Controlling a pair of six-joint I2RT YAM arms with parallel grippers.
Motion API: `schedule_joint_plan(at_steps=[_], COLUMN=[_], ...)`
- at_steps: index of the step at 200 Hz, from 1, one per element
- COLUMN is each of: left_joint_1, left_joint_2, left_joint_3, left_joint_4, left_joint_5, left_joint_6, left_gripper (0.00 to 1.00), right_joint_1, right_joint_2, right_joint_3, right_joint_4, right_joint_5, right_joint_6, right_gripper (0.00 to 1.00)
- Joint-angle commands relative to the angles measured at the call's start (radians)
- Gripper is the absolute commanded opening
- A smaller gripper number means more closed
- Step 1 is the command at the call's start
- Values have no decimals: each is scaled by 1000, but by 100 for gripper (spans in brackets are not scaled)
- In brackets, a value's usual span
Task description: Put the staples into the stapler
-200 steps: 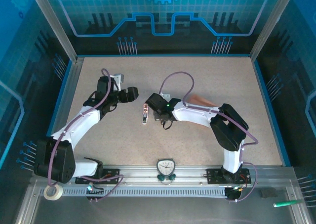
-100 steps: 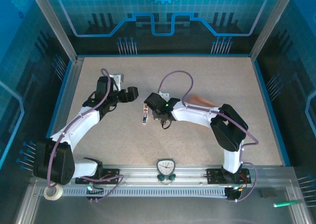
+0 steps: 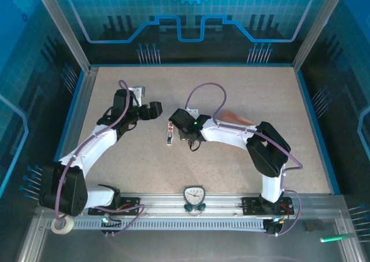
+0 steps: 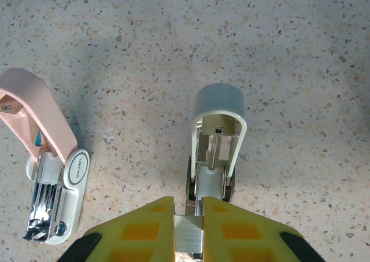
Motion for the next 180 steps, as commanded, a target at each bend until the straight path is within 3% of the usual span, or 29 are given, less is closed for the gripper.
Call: schedule_joint_plan(at_steps=[1, 180], left_joint_1=[-5, -9], left_joint_2=[-5, 11], left_joint_3=[-15, -18], left_joint_4=[6, 12], left_joint_5=[8, 19], left_joint_6=[26, 16], left_gripper=[87, 87], right_joint_1=[18, 14], right_joint_2=[-4, 26], right_joint_3=[-24, -52], right_joint_4=[-10, 6], right_joint_5=[23, -16], right_joint_6=[30, 53], right_gripper=[16, 16])
